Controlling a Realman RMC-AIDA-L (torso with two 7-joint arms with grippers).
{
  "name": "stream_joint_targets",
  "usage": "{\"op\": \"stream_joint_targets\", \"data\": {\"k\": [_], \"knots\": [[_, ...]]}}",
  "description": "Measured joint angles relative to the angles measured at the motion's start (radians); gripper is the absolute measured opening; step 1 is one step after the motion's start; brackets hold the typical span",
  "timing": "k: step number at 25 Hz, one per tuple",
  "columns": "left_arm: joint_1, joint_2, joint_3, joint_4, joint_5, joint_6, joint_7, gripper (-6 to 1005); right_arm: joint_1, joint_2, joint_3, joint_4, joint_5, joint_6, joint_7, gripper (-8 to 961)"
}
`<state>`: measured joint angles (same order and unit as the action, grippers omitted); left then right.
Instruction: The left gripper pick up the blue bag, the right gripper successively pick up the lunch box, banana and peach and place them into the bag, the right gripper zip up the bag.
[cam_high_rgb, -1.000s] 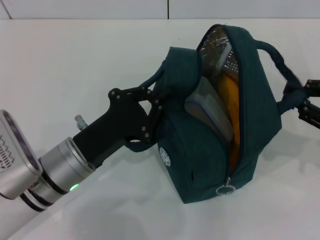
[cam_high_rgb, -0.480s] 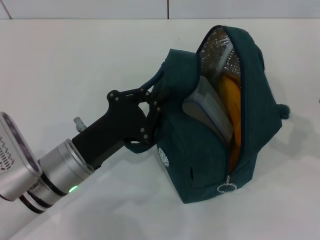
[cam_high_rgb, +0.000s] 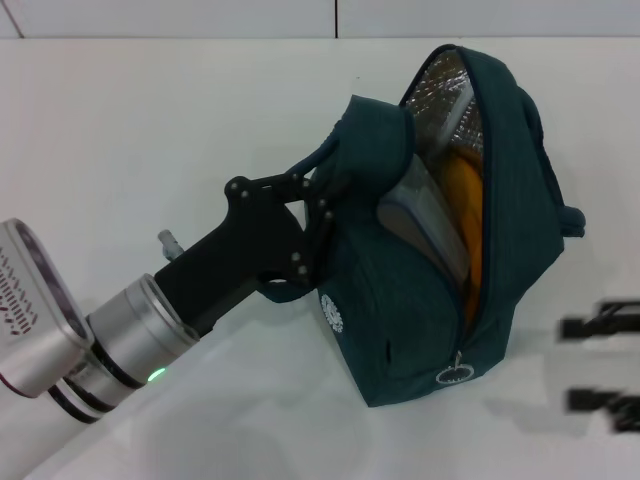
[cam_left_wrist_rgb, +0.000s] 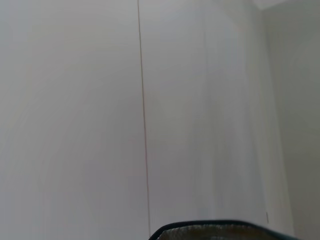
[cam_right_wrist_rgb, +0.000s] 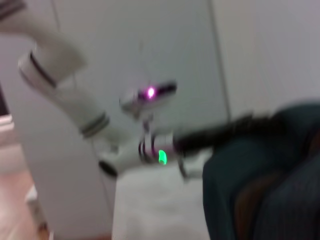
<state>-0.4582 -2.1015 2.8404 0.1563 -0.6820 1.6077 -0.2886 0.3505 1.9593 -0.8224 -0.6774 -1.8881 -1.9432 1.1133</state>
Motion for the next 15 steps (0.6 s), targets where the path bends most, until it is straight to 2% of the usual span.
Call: {"op": "stream_joint_targets", "data": {"k": [3, 5, 9, 15], "knots": [[-0.003, 0.001, 0.0, 0.008, 0.0, -0.006, 0.0, 176, 0.041, 0.046, -0.012, 0.027, -0.12, 0.098, 0.004, 605], [-0.004, 0.001, 0.001, 0.008, 0.0, -0.006, 0.0, 176, 0.069, 0.057, -0.041, 0.07, -0.142, 0.161, 0.007, 604], [-0.003, 0.0, 0.001, 0.009, 0.0, -0.007, 0.001, 178, 0.133, 0.058, -0.074, 0.172, -0.132, 0.235, 0.005, 603], [-0.007, 0.0, 0.001, 0.013, 0.0, -0.015, 0.001, 180, 0.168, 0.064, -0.111, 0.209, -0.112, 0.271, 0.004, 604]]}}
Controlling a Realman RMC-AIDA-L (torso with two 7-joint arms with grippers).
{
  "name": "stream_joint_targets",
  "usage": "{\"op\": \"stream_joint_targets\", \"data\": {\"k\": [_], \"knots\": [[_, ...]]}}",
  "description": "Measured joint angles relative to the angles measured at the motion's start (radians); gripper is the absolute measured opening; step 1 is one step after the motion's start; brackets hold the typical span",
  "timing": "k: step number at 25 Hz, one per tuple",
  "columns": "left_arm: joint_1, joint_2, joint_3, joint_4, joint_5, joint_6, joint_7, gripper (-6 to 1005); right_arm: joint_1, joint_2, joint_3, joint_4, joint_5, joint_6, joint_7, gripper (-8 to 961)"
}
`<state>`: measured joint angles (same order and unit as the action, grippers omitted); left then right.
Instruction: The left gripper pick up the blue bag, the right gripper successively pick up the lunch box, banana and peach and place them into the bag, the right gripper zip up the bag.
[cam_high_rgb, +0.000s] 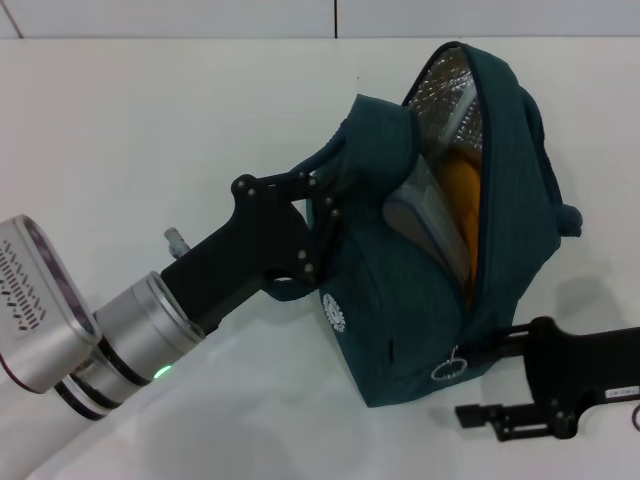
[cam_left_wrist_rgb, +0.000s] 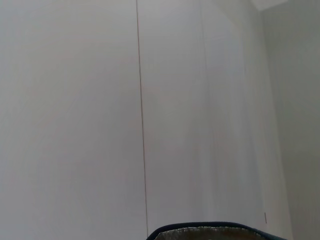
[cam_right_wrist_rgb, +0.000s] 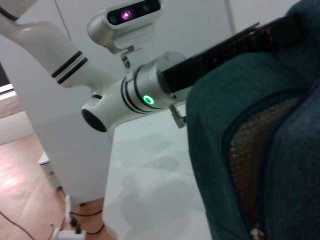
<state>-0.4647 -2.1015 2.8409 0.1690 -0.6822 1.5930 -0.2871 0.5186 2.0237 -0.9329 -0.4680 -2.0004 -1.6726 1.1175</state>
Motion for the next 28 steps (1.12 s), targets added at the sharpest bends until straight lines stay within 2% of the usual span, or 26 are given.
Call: {"op": "stream_joint_targets", "data": {"k": [3, 11, 14, 28], "knots": [[0.0, 0.0, 0.0, 0.005, 0.002, -0.001, 0.0, 181, 0.024, 0.001, -0.043, 0.017, 0.005, 0.009, 0.016, 605], [-0.002, 0.0, 0.0, 0.007, 0.01, -0.001, 0.0, 184, 0.037, 0.002, -0.056, 0.03, 0.014, 0.041, 0.025, 590], [-0.003, 0.0, -0.004, 0.007, 0.011, -0.002, 0.0, 185, 0.037, 0.002, -0.057, 0.027, 0.014, 0.055, 0.025, 394], [0.004, -0.002, -0.009, 0.02, -0.034, -0.004, -0.011, 191, 0.037, -0.004, -0.058, 0.014, 0.055, 0.048, -0.042, 68]]}}
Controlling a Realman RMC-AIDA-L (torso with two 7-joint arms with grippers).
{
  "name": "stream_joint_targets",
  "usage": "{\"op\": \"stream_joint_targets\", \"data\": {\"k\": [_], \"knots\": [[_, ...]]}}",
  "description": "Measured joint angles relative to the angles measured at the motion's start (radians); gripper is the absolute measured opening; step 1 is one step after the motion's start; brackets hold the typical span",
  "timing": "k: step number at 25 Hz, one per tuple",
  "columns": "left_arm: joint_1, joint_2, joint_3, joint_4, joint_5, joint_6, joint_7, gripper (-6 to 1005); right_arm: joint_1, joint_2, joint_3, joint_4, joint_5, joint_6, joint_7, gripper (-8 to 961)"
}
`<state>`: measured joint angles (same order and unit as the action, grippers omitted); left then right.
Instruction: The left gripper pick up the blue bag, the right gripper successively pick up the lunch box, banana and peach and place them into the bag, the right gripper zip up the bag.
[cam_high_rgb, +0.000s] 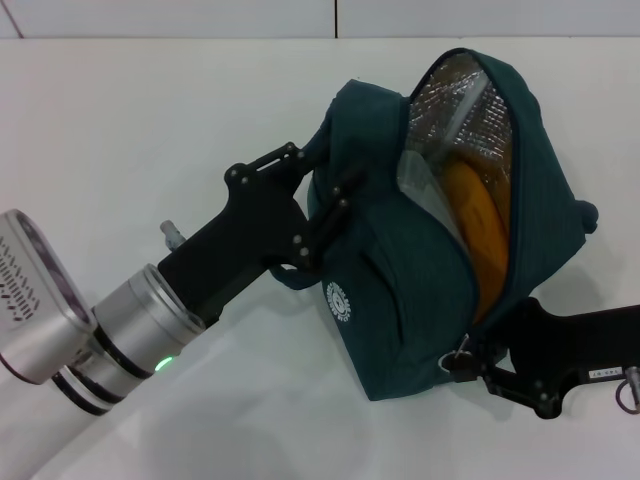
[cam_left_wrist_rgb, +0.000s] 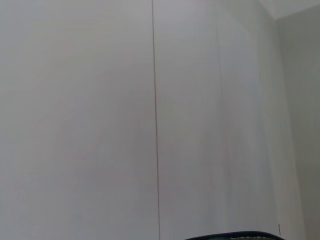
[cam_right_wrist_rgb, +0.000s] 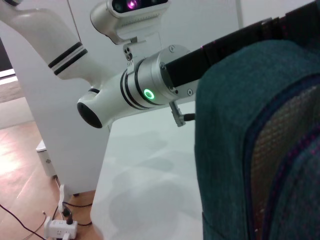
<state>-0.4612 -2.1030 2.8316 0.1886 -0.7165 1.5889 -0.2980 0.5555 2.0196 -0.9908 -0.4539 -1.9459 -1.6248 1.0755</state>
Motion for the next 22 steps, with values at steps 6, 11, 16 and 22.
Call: {"op": "stream_joint_targets", "data": {"k": [6, 11, 16, 22], "knots": [[0.004, 0.004, 0.0, 0.002, -0.007, 0.018, -0.08, 476, -0.024, -0.001, 0.005, -0.029, 0.021, -0.026, -0.021, 16], [0.037, 0.009, -0.001, -0.004, -0.007, 0.077, -0.102, 635, -0.043, -0.004, 0.007, -0.058, 0.045, -0.041, -0.023, 16], [0.083, 0.009, 0.001, -0.011, 0.0, 0.133, -0.082, 667, -0.045, -0.005, 0.008, -0.082, 0.061, -0.06, -0.023, 16], [0.168, 0.008, 0.007, -0.038, 0.047, 0.131, -0.056, 693, -0.045, -0.007, 0.011, -0.114, 0.077, -0.08, -0.023, 16]]}}
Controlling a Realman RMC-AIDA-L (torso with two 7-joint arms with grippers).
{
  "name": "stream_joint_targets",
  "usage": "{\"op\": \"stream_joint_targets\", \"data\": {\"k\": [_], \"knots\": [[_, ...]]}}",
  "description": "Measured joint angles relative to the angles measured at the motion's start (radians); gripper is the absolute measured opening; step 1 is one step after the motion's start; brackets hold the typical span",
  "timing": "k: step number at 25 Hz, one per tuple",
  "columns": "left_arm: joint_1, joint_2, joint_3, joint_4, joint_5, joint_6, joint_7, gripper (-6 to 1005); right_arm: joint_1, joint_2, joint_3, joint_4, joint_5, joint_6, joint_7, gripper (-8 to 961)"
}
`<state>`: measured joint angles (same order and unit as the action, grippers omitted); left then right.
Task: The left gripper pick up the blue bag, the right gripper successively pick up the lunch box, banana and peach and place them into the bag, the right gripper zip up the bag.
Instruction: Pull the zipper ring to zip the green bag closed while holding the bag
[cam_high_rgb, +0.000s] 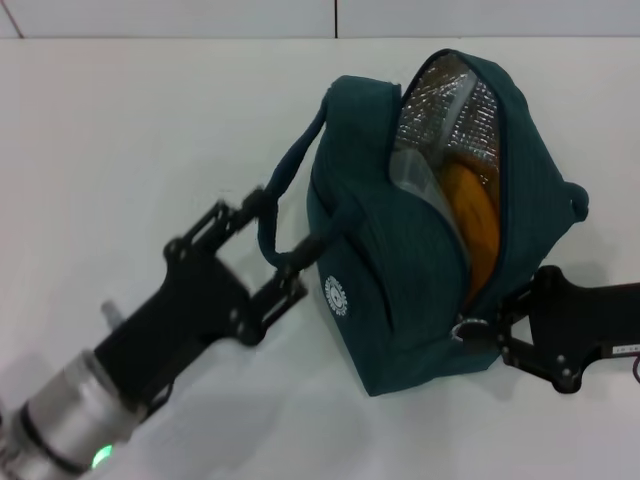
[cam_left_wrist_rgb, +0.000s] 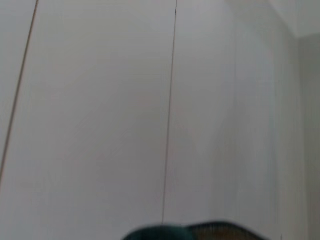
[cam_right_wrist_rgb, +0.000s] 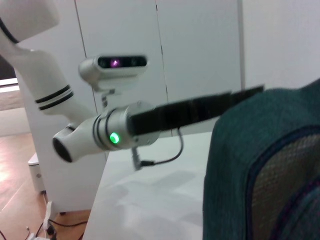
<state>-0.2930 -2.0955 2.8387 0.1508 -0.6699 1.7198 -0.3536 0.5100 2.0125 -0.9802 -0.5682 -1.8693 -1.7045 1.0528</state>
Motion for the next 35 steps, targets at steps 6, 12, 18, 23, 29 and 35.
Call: {"op": "stream_joint_targets", "data": {"k": [6, 12, 18, 23, 29, 35], "knots": [[0.082, -0.002, 0.001, -0.002, 0.095, -0.028, 0.076, 690, -0.002, -0.002, 0.03, -0.003, 0.012, -0.004, -0.006, 16], [0.083, -0.004, 0.002, 0.007, 0.214, -0.113, 0.086, 683, 0.001, 0.0, 0.031, -0.002, 0.041, -0.004, -0.021, 16], [0.058, -0.007, 0.002, 0.051, 0.258, -0.204, 0.064, 682, -0.004, 0.001, 0.032, 0.008, 0.099, -0.014, -0.049, 17], [0.045, -0.009, -0.006, 0.084, 0.251, -0.231, 0.026, 681, -0.014, 0.003, 0.032, 0.01, 0.119, -0.024, -0.067, 17], [0.023, -0.008, -0.008, 0.089, 0.194, -0.268, -0.004, 680, -0.016, 0.006, 0.03, 0.015, 0.12, -0.028, -0.075, 17], [0.015, -0.007, -0.009, 0.088, 0.133, -0.271, -0.036, 680, -0.014, 0.008, 0.026, 0.033, 0.134, -0.03, -0.08, 17]]}}
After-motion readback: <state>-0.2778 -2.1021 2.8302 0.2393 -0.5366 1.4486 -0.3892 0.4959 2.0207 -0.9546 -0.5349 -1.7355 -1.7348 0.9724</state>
